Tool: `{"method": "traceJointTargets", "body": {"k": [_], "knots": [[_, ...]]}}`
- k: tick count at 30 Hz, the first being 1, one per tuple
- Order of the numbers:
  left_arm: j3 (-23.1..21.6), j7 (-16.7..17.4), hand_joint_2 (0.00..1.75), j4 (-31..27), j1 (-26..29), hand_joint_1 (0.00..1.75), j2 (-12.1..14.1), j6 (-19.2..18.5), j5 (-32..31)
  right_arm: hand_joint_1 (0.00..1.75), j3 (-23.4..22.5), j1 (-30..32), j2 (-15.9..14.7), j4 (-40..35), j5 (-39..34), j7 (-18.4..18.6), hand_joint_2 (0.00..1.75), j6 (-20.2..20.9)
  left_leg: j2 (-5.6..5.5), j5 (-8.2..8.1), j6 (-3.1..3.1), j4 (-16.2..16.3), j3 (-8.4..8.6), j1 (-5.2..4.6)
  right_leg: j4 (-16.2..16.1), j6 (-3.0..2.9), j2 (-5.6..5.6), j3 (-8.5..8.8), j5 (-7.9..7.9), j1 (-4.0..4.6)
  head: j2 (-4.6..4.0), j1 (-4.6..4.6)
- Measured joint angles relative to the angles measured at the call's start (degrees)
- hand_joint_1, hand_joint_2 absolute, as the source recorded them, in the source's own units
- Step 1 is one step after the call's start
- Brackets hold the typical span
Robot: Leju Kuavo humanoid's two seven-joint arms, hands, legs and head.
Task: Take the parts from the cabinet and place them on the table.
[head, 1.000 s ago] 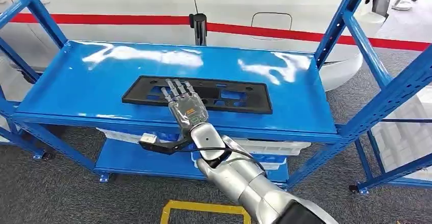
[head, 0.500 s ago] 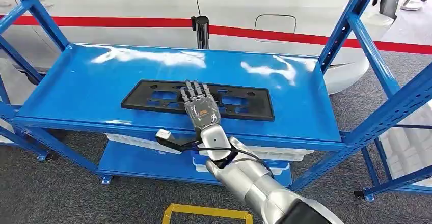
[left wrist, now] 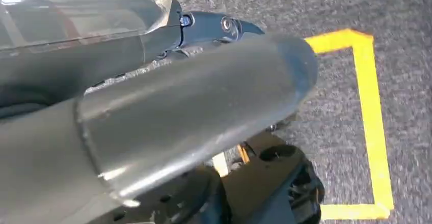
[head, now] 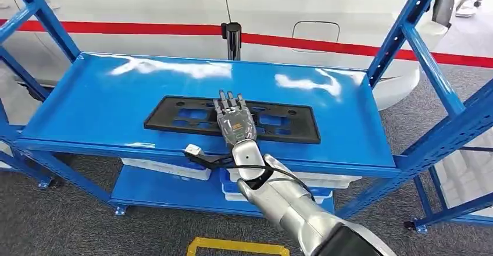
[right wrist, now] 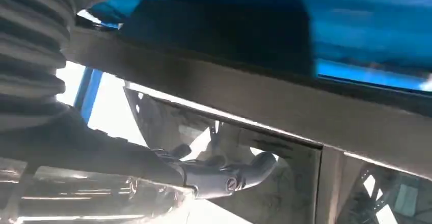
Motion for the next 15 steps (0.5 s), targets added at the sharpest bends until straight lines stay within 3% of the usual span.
{"method": "traceJointTargets", "body": {"k": [2, 3, 7, 9, 11, 13, 15], "knots": [[0.02, 0.24, 0.0, 0.0, 0.01, 0.0, 0.0, 0.76, 0.02, 0.05, -0.15, -0.12, 0.02, 0.18, -0.24, -0.79, 1.75, -0.11, -0.08, 0.0, 0.4, 0.0, 0.03, -0.52, -0.09, 0.21, 0.0, 0.41, 0.08, 0.16, 0.0, -0.07], [0.02, 0.31, 0.0, 0.0, 0.01, 0.0, 0.0, 1.02, 0.06, 1.22, -0.2, -0.13, 0.11, 0.24, -0.39, -1.03, 1.75, -0.11, -0.09, 0.0, 0.54, 0.01, -0.01, -0.7, -0.11, 0.35, -0.01, 0.58, 0.16, 0.05, 0.0, 0.0], [0.02, 0.31, 0.0, 0.0, 0.01, 0.0, 0.0, 1.66, 0.02, 1.52, -0.31, -0.04, 0.39, 0.72, -0.55, -1.88, 1.75, 0.09, -0.07, -0.08, 1.04, 0.03, -0.03, -0.88, -0.39, 0.52, 0.0, 0.67, 0.25, -0.06, 0.0, -0.02], [0.02, 0.55, 0.0, 0.0, -0.01, 0.0, 0.0, 2.49, 0.0, 1.48, -0.31, -0.01, 0.59, 0.98, -0.57, -1.99, 1.75, 0.26, -0.05, -0.06, 1.2, 0.03, -0.07, -0.89, -0.48, 0.92, 0.0, 0.68, 0.27, -0.11, 0.0, -0.02], [0.02, 0.72, 0.0, 0.0, 0.0, 0.0, 0.0, 2.97, -0.13, 1.47, -0.31, 0.06, 0.66, 1.18, -0.57, -2.06, 1.75, 0.39, -0.06, -0.06, 1.27, 0.04, -0.09, -0.94, -0.48, 0.96, -0.01, 0.66, 0.28, -0.15, 0.0, -0.02], [0.02, 1.05, 0.0, 0.0, 0.0, 0.0, 0.0, 3.52, -0.33, 1.64, -0.31, 0.06, 0.77, 1.2, -0.61, -2.26, 1.75, 0.42, -0.06, -0.06, 1.28, 0.04, -0.08, -0.94, -0.49, 0.97, -0.02, 0.65, 0.29, -0.17, 0.0, -0.02], [0.02, 1.18, 0.0, 0.0, 0.0, 0.0, 0.0, 4.57, -0.72, 1.64, -0.33, 0.3, 0.85, 1.22, -0.72, -2.69, 1.75, 0.39, -0.05, -0.07, 1.28, 0.04, -0.09, -0.93, -0.49, 0.98, -0.02, 0.62, 0.3, -0.18, 0.0, -0.02]]}}
